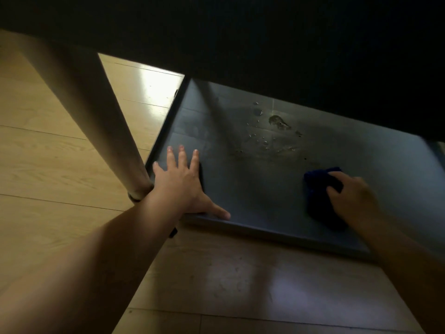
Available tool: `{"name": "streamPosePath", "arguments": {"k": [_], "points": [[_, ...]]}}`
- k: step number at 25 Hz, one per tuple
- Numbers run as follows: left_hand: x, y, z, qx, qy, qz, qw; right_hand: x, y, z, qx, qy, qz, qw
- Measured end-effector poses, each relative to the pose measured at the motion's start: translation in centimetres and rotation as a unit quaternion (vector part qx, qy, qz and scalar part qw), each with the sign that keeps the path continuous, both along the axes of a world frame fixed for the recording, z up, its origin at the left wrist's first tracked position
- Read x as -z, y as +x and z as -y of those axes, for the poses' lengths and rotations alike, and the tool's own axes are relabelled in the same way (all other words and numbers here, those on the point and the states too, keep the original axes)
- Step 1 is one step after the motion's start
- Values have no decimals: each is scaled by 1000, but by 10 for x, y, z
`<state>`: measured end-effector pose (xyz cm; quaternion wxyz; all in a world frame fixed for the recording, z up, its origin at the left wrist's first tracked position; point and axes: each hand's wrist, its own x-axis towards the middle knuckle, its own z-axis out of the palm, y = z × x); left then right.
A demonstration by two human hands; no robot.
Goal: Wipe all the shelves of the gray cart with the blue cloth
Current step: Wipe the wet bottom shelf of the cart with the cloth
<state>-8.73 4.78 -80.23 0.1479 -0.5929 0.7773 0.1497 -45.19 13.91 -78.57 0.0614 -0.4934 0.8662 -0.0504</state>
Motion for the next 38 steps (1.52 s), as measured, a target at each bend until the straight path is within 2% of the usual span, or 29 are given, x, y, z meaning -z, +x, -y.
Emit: {"name": "streamPosePath", "arguments": {"k": [3, 6, 8, 11, 16, 19, 23, 27, 29, 31, 34, 36, 38], "points": [[0, -1, 11, -9, 5, -6, 1000, -11, 58, 27, -78, -118, 37, 989], [4, -1, 16, -25, 27, -24, 999, -14, 155, 73, -200, -178, 70, 961], [7, 0, 17, -27, 28, -19, 999, -5, 219, 97, -265, -158, 107, 945], [9, 0, 13, -19, -7, -24, 1000, 11, 256, 121, -259, -84, 79, 959], [8, 3, 10, -38, 4, -44, 998, 18, 194, 119, -233, -88, 41, 968], [7, 3, 11, -35, 7, -46, 998, 18, 110, 102, -137, -72, -12, 988], [9, 1, 10, -28, 3, -42, 999, 6, -28, 39, 55, -18, -44, 997], [11, 2, 12, -30, -3, -47, 998, -8, -73, 1, 95, 16, -23, 995], [9, 0, 12, -30, 5, -45, 999, -14, -54, 14, 81, -26, 16, 996], [7, 0, 12, -31, 5, -39, 999, -17, -11, 42, 34, -112, 58, 991], [9, 0, 12, -31, 5, -42, 999, -17, 86, 91, -117, -214, 93, 965], [11, 1, 13, -28, 1, -47, 998, -10, 154, 125, -207, -190, 96, 955], [15, 3, 15, -27, -6, -37, 999, 2, 206, 155, -233, -118, 86, 962]]}}
